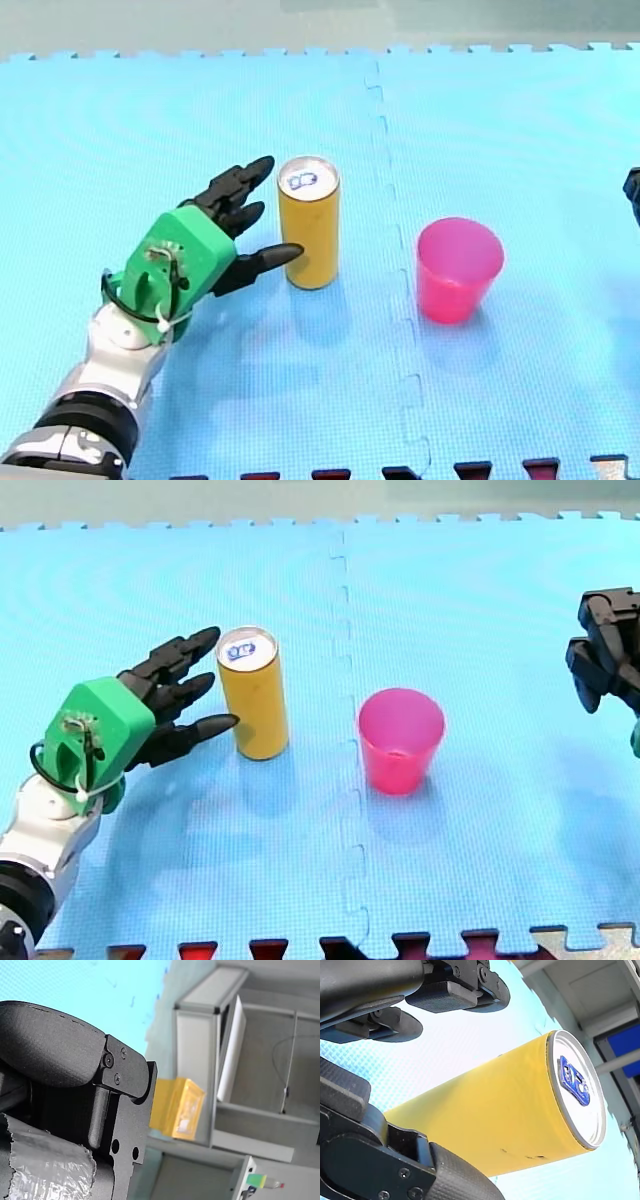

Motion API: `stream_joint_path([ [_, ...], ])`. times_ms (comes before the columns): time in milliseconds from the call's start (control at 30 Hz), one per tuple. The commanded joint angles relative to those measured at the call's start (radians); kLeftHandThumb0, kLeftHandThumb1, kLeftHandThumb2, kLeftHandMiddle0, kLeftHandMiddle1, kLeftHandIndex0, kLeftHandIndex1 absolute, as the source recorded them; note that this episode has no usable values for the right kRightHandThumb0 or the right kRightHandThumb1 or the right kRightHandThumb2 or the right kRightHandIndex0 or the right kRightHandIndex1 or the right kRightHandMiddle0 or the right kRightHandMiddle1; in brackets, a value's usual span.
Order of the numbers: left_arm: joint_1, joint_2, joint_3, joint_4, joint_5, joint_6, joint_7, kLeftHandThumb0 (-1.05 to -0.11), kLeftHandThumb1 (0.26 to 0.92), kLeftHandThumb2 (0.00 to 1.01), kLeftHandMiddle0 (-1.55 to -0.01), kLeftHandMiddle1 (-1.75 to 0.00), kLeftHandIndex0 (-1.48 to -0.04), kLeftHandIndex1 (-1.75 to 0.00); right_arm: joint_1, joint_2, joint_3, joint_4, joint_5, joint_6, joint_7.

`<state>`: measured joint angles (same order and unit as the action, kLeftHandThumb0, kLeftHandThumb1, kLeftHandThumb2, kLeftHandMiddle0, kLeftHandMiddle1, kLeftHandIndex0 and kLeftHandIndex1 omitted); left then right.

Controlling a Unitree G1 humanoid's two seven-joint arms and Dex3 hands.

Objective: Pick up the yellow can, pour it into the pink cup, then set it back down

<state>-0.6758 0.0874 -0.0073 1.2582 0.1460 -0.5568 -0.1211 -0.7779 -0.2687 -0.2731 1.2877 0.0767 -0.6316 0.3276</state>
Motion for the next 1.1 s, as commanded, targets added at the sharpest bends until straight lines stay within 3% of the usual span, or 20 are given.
stream_joint_path([
  [0,-0.015,0.005,0.003,0.005,-0.003,0.012,-0.002,-0.982,0.807,0.0,-0.43,0.0,-0.3,0.0,0.001,-0.006,-0.003,-0.004,0.004,0.001,0.002],
  [800,-0.062,0.006,-0.002,0.014,0.001,0.076,-0.036,-0.931,0.791,0.0,-0.41,0.0,-0.31,0.0,-0.004,-0.008,-0.006,-0.005,0.008,0.009,0.006],
  [1067,-0.061,-0.011,-0.012,0.015,0.01,0.08,-0.03,-0.921,0.789,0.0,-0.4,0.0,-0.31,0.0,-0.004,-0.008,-0.01,-0.005,0.014,0.007,0.011],
])
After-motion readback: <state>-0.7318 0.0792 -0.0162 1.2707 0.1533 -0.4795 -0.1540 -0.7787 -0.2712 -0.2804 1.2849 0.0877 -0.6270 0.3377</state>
